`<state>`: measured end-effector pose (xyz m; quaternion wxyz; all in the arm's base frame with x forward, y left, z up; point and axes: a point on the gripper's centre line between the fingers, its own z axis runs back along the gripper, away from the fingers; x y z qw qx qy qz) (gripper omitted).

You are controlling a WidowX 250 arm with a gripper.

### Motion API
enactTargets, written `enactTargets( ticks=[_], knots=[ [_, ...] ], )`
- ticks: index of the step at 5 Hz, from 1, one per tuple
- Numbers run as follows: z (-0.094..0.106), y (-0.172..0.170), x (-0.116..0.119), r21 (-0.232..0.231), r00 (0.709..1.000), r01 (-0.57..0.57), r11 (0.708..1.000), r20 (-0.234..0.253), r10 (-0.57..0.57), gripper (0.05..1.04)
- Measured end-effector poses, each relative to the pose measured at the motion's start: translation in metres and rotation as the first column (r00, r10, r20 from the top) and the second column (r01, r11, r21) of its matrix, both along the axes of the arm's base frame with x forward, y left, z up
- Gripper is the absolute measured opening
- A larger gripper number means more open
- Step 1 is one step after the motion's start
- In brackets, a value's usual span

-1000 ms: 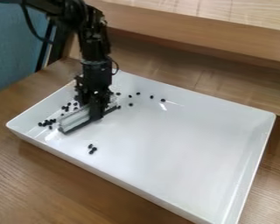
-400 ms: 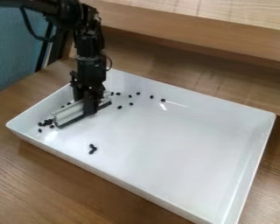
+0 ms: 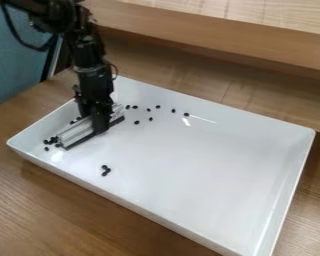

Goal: Sweep into pile

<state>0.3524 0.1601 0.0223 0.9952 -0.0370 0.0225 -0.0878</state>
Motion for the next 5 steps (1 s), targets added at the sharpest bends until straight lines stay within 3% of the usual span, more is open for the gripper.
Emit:
enactTargets(
  ticks=[1,2,3,4,5],
  knots=[
    [0.002,-0.005,-0.011,-0.048,1.0,-0.017,0.999,0.011,0.018,0.397],
    [0.003,-0.004,-0.014,-0.047,1.0,-0.008,0.999,-0.009,0.007,0.492],
    [0.005,-0.008,-0.017,-0.068,0.998,-0.044,0.997,-0.041,0.041,0.762],
    [0.01,-0.011,-0.017,-0.085,0.998,-0.049,0.995,-0.035,0.046,0.991],
    [0.028,-0.015,-0.017,-0.091,0.998,-0.055,0.994,0.001,0.056,1.0]
  ],
)
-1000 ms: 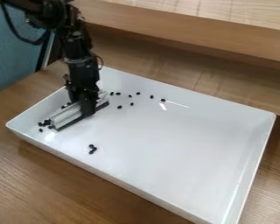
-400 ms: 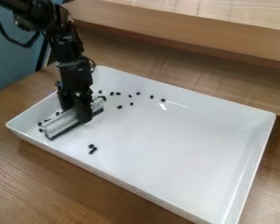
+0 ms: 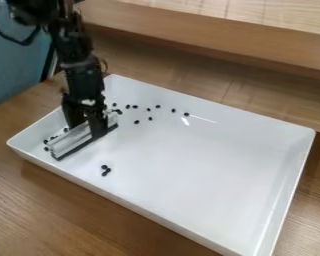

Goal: Sweep into pile

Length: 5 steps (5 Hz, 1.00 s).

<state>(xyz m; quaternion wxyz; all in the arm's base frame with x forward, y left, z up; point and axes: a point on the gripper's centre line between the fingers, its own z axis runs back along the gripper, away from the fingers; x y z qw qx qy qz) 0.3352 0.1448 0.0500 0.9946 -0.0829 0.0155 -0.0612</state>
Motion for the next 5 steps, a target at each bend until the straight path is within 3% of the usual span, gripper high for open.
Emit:
enactTargets(
  ticks=[2,3,5],
  knots=[
    [0.044,-0.007,-0.006,0.016,0.997,-0.029,0.999,0.072,0.028,1.0],
    [0.055,-0.021,-0.001,0.015,0.996,-0.023,1.0,0.091,0.022,1.0],
    [0.053,-0.114,0.016,-0.091,0.994,0.081,0.992,0.081,-0.074,1.0]
  ],
)
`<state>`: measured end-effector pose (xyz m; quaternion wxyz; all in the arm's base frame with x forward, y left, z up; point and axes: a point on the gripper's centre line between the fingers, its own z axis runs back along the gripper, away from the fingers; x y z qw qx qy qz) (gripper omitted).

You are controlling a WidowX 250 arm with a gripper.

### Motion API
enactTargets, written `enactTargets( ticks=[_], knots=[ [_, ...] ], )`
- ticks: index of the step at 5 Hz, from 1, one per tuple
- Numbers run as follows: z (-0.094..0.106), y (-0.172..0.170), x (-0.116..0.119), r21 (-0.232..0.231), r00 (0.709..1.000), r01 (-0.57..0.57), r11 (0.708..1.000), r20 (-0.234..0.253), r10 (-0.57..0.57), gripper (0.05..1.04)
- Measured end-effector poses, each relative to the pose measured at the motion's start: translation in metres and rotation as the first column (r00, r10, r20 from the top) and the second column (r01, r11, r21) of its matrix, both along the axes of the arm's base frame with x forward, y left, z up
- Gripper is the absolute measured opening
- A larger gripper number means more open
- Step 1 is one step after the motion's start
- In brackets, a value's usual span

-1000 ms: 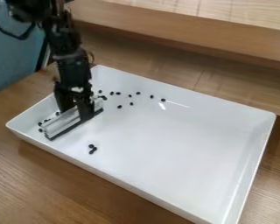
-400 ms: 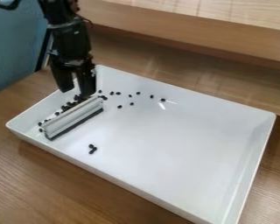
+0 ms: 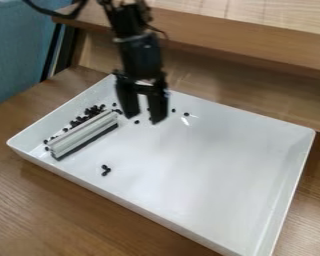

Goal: Sweep into pile

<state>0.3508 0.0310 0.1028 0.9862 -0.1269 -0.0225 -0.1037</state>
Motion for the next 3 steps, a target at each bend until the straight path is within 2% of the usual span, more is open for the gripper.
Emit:
enactTargets(
  ticks=[1,2,3],
  knots=[
    [0.0,-0.041,0.005,-0.004,0.997,0.074,0.997,0.011,-0.074,1.0],
    [0.005,-0.072,0.006,0.028,0.991,0.13,0.991,0.01,-0.13,1.0],
    [0.012,-0.083,0.007,0.047,0.986,0.163,0.986,0.011,-0.164,1.0]
  ],
)
